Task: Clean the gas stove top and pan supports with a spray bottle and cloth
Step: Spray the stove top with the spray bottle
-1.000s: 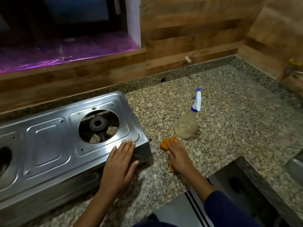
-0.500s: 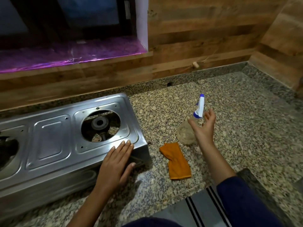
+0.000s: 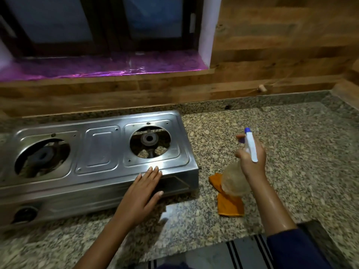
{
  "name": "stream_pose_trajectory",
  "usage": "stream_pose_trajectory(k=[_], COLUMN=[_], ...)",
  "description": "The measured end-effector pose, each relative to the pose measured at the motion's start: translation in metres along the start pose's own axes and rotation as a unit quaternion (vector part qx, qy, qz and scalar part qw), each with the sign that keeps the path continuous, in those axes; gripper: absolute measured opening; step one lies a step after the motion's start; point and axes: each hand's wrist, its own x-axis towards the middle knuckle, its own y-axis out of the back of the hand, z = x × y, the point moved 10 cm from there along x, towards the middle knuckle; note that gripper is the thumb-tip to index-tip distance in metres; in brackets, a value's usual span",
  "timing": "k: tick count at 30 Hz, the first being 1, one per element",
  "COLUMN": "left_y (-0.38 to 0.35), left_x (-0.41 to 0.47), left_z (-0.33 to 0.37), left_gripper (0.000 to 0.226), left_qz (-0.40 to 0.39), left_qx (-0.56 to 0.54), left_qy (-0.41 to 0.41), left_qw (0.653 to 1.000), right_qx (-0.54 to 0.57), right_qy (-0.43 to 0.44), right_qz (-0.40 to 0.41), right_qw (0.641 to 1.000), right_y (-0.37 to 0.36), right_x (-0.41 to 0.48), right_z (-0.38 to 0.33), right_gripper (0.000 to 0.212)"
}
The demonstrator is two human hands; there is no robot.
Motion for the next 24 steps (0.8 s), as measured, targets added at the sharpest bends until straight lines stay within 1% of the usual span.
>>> stream_pose_trajectory(k=[3,5,7,10,12,15,17,19,20,22,24], left_y=[0.015,0.025,0.033,0.042,0.043,0.043,0.043,0.041,0.041,0.041,0.042], left_x=[-0.021,-0.031,-0.039,-0.047,-0.049,-0.048,-0.049,-0.049,-0.049,-0.050,-0.050], left_z=[-0.030,-0.048,-0.064,-0.085,-0.089,-0.090,-0.090,-0.091,-0.093,-0.094,-0.093], left_gripper=[0.065,0.064,0.064,0.064,0.065,0.063,0.063,0.063,0.063,0.063,0.063], left_qz=[0.026,0.037,0.040,0.048,0.042,0.042,0.042,0.034,0.031,0.028,0.022], left_qx=[-0.008,-0.008,0.002,0.017,0.037,0.046,0.045,0.048,0.047,0.042,0.046], left_qy=[0.044,0.067,0.084,0.098,0.085,0.079,0.077,0.070,0.068,0.060,0.047], left_qw=[0.999,0.997,0.996,0.994,0.995,0.995,0.995,0.996,0.996,0.997,0.998], right_qx=[0.043,0.035,0.015,-0.042,-0.072,-0.045,-0.018,0.007,0.014,0.017,0.008], right_qy=[-0.055,-0.092,-0.139,-0.163,-0.171,-0.200,-0.222,-0.232,-0.220,-0.192,-0.184], right_qz=[-0.126,-0.215,-0.275,-0.308,-0.316,-0.328,-0.341,-0.362,-0.376,-0.396,-0.404], right_qw=[0.990,0.972,0.951,0.937,0.930,0.922,0.913,0.903,0.900,0.898,0.896], right_y=[-0.044,-0.081,-0.111,-0.137,-0.146,-0.157,-0.165,-0.175,-0.184,-0.200,-0.214], right_x=[-0.020,-0.043,-0.072,-0.105,-0.116,-0.127,-0.135,-0.142,-0.145,-0.153,-0.160], right_z=[-0.014,-0.016,-0.008,0.003,0.003,-0.005,-0.018,-0.032,-0.041,-0.059,-0.071], right_gripper=[0.038,0.039,0.032,0.017,0.007,0.015,0.012,0.022,0.026,0.021,0.012])
